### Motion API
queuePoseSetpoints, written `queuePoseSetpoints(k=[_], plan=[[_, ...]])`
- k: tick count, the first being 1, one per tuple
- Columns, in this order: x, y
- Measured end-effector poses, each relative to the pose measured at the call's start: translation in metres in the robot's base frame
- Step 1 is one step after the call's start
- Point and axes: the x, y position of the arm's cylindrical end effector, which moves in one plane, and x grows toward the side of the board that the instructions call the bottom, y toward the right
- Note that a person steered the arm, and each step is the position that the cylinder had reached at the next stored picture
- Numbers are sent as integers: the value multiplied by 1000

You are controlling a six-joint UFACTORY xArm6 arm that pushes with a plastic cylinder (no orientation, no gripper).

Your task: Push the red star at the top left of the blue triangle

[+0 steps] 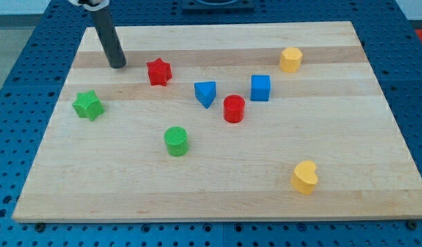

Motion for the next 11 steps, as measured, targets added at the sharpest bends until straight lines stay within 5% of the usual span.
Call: queuePoseSetpoints(k=[9, 11], plan=[[40, 106], [40, 90]])
